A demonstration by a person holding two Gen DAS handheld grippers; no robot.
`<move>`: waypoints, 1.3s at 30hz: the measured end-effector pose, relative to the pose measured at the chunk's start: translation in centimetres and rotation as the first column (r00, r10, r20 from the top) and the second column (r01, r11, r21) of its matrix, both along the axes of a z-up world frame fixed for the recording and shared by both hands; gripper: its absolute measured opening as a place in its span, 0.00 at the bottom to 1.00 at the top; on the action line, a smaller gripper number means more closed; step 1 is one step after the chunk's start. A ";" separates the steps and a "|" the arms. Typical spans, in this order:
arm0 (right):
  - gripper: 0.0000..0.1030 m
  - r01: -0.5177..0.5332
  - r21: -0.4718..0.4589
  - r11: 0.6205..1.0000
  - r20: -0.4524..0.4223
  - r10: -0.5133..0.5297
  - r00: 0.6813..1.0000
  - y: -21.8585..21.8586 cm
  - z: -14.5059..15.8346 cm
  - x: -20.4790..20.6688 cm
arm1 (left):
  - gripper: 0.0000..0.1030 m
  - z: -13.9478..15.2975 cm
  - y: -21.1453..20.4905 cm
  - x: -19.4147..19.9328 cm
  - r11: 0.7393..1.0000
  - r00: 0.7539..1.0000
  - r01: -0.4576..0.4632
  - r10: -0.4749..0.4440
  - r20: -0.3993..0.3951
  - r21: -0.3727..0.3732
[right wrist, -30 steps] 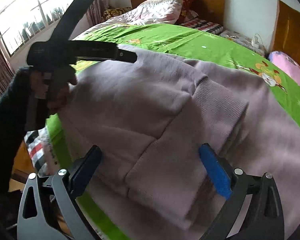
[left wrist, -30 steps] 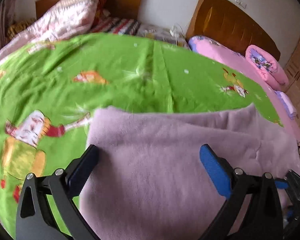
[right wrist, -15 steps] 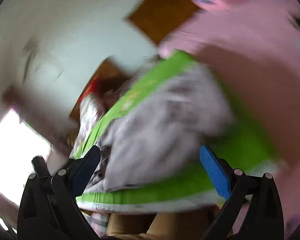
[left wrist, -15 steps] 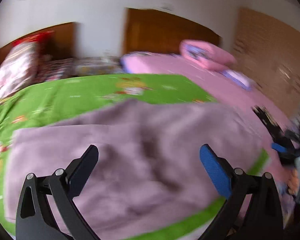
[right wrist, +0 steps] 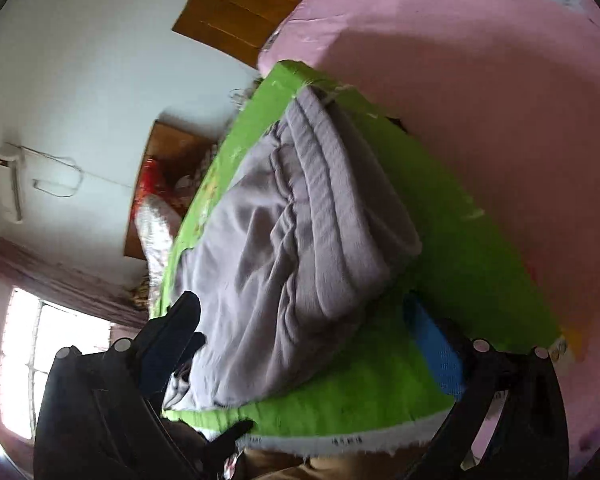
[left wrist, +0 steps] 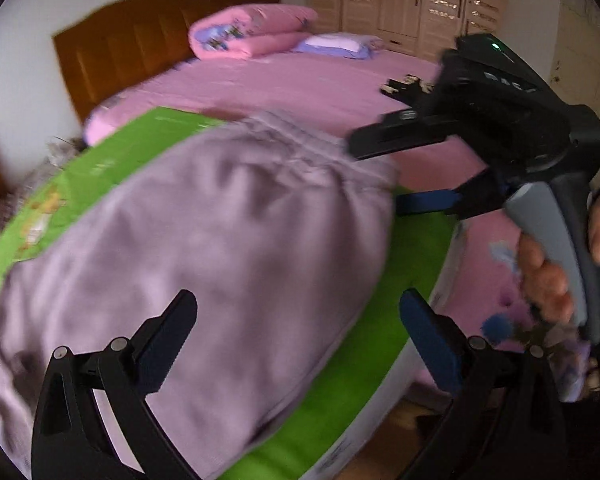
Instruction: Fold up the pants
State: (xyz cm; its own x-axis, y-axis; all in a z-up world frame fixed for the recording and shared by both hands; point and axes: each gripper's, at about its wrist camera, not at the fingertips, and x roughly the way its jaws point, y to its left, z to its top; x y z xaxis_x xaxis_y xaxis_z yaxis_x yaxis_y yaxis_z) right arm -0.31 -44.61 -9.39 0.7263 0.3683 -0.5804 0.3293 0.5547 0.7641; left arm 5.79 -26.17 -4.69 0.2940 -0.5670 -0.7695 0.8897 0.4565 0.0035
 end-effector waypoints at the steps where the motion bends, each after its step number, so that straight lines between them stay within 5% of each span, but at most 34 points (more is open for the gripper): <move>1: 0.96 -0.011 -0.001 1.000 -0.003 0.011 1.000 0.2 0.0 0.3 | 0.98 -0.2 -0.7 0.1 1.000 1.000 0.007 -0.007 -0.011 0.006; 6: 0.96 -0.049 0.075 0.996 -0.050 0.053 0.997 0.7 0.1 2.4 | 0.98 -1.8 -3.9 0.8 0.999 1.000 0.006 -0.005 -0.029 0.039; 11: 0.96 -0.096 0.292 0.952 0.159 0.051 0.986 -0.5 1.7 2.2 | 0.98 -2.5 -4.6 1.4 0.998 0.999 -0.038 0.038 -0.011 0.042; 16: 0.96 -0.097 0.265 0.959 0.144 0.060 0.988 -0.1 1.7 2.4 | 0.96 -3.0 -5.9 2.2 0.985 0.989 -0.140 0.134 0.066 0.099; 17: 0.96 -0.098 0.264 0.959 0.150 0.059 0.987 -0.2 1.7 2.3 | 0.91 -2.9 -5.8 2.4 0.982 0.984 -0.168 0.162 0.072 0.087; 19: 0.96 -0.095 0.260 0.961 0.151 0.056 0.987 -0.3 1.6 1.8 | 0.61 -2.3 -5.4 2.9 0.976 0.975 -0.211 0.207 0.084 0.053; 21: 0.96 -0.074 0.234 0.969 0.135 0.043 0.990 -0.6 1.4 1.4 | 0.48 -1.4 -4.7 3.4 0.978 0.977 -0.208 0.208 0.049 0.001; 23: 0.96 -0.038 0.181 0.983 0.083 0.023 0.996 -0.5 0.9 0.7 | 0.45 -0.8 -4.1 4.0 0.975 0.976 -0.215 0.216 0.004 -0.049; 28: 0.96 -0.045 0.188 0.981 0.055 0.035 0.998 0.2 -0.6 1.9 | 0.47 -0.7 -3.6 3.8 0.977 0.979 -0.203 0.202 -0.032 -0.064; 31: 0.96 -0.057 0.178 0.982 0.075 0.044 0.996 1.1 -0.8 4.0 | 0.62 -0.6 -3.6 2.8 0.986 0.988 -0.150 0.146 -0.055 -0.070; 33: 0.94 -0.053 0.130 0.990 0.086 0.042 0.995 1.7 -0.6 5.1 | 0.58 -0.2 -2.6 1.9 0.986 0.986 -0.165 0.163 -0.039 -0.038; 36: 0.82 -0.028 0.124 0.992 0.100 0.015 0.995 1.8 -0.9 4.9 | 0.88 1.1 2.3 1.8 0.986 0.986 -0.138 0.127 -0.112 -0.095; 39: 0.74 -0.020 0.117 0.993 0.108 0.007 0.994 1.6 -1.3 4.5 | 0.89 2.8 9.1 2.5 0.965 0.974 -0.225 0.217 -0.070 -0.133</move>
State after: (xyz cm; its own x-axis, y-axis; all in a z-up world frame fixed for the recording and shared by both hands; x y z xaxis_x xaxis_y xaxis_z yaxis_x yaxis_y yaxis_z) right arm 4.20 -43.01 -10.67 0.7767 0.4396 -0.4510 0.2347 0.4624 0.8550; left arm 8.29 -17.05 -1.84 0.3841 -0.5952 -0.7059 0.7635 0.6346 -0.1196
